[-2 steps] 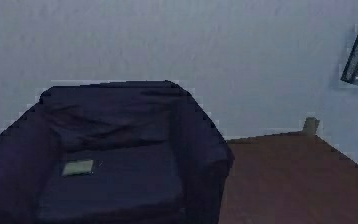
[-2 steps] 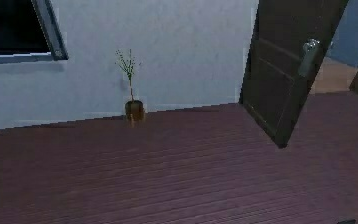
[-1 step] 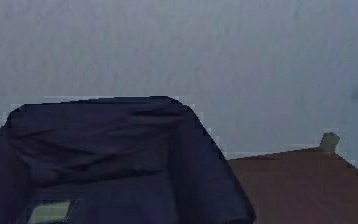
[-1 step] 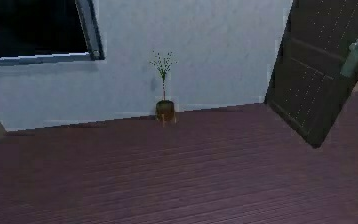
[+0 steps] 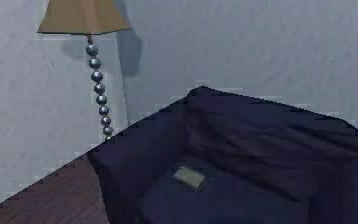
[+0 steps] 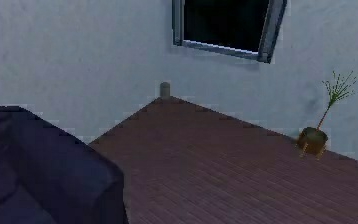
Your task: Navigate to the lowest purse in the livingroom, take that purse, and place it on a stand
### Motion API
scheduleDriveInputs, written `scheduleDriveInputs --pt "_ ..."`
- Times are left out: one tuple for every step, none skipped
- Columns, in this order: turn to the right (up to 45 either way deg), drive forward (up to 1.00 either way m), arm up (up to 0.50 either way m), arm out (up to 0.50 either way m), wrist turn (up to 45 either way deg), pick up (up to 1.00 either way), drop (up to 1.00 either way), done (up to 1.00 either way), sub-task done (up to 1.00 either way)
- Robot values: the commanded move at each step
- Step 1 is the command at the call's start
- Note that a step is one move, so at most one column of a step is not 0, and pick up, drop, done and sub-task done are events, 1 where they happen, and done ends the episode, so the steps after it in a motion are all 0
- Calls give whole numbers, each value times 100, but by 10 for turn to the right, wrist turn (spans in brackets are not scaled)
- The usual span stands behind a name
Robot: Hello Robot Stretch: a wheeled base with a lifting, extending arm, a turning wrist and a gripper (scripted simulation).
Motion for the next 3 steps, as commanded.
scheduleDriveInputs --pt "-450 0 0 0 0 0 0 0 0" --pt "-360 0 0 0 0 0 0 0 0" --pt "450 0 0 0 0 0 0 0 0"
